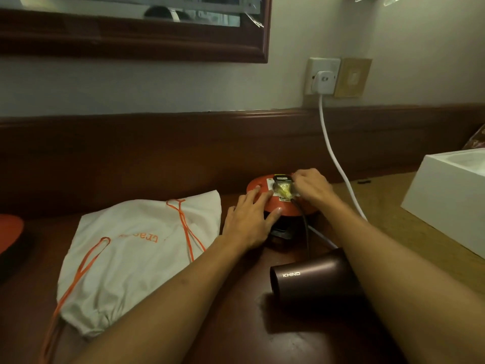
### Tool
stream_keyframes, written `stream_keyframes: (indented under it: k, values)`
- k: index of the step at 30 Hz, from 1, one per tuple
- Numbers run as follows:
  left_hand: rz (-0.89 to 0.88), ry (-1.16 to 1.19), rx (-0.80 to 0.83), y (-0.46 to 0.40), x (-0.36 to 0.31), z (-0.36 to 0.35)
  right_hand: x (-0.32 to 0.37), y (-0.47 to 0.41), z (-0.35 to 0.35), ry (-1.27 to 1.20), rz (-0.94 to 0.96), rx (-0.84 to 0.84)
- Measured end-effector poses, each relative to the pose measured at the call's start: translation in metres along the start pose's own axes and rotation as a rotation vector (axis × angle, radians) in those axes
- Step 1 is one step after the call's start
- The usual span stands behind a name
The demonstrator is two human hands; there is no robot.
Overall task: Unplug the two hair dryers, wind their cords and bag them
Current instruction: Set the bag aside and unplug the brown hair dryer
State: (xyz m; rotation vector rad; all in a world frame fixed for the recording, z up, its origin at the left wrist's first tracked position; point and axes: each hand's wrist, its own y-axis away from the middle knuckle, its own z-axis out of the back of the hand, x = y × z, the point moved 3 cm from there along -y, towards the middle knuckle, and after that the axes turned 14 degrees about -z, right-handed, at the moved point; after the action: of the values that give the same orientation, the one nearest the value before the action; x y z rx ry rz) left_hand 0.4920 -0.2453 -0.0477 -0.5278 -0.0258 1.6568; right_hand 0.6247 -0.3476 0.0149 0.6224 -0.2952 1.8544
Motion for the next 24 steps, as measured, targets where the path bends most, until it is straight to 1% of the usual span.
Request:
stream_keyframes:
  k: [2, 4, 6, 10, 13, 19, 21, 24]
  values:
    - [-0.003, 0.006, 0.012, -0.001, 0.0, 0.0, 0.001, 0.003, -0.005, -0.076, -0.032, -0.102]
    - [0.003, 0.023, 0.016, -0.001, 0.0, 0.002, 0.008, 0.005, -0.01, -0.016, -0.022, -0.124]
    - [0.011, 0.078, 0.001, -0.002, 0.0, 0.003, 0.012, 0.007, -0.012, 0.093, 0.025, -0.157]
    - [0.073, 0.26, -0.102, -0.001, 0.001, 0.0, 0.015, 0.01, -0.016, 0.178, 0.093, -0.281]
    - [0.086, 0.286, -0.144, 0.001, 0.001, -0.002, 0.017, 0.01, -0.016, 0.211, 0.105, -0.304]
    - [0.075, 0.251, -0.118, 0.001, 0.003, -0.002, 0.017, 0.01, -0.018, 0.24, 0.127, -0.317]
    - [0.075, 0.238, -0.108, 0.001, 0.002, -0.001, 0.017, 0.012, -0.014, 0.181, 0.137, -0.343]
    - [0.085, 0.233, -0.097, -0.001, 0.001, 0.0, 0.019, 0.017, -0.005, -0.084, 0.114, -0.366]
